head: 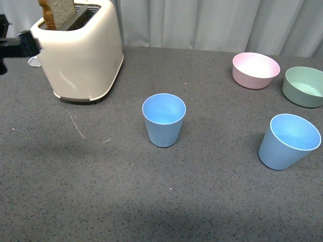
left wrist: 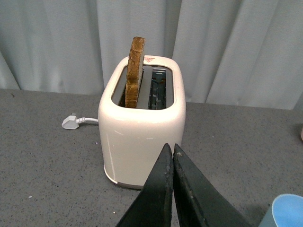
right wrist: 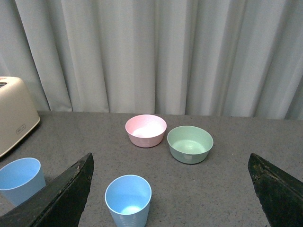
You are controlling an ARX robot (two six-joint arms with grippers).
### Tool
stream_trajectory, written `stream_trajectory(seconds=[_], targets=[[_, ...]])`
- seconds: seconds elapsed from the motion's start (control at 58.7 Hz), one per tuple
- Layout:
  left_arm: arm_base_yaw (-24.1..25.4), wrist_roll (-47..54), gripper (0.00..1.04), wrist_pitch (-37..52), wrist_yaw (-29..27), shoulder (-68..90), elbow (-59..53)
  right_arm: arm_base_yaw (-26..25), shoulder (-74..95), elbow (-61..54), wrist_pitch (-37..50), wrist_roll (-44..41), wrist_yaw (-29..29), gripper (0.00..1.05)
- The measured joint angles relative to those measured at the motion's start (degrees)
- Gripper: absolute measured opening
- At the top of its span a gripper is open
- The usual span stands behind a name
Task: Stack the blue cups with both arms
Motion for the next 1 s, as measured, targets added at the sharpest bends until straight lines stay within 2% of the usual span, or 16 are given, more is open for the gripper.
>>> stream_trajectory(seconds=[0.494, 0.545, 0.63, 1.005], targets=[[8.3, 0.6, 0.04, -19.2, 8.1, -32.7, -12.7, 0.0, 0.0, 0.0, 0.0, 0.0, 0.0, 0.95], [10.7, 0.6, 0.04, -21.5, 11.7, -35.6, -13.5, 0.0, 0.0, 0.0, 0.0, 0.0, 0.0, 0.95], [12.9, 0.6, 0.04, -25.0, 12.5, -40.0, -14.3, 0.0, 0.0, 0.0, 0.0, 0.0, 0.0, 0.95], [13.2, 0.6, 0.04, -38.8, 13.0, -55.9, -15.1, 0.0, 0.0, 0.0, 0.0, 0.0, 0.0, 0.95]])
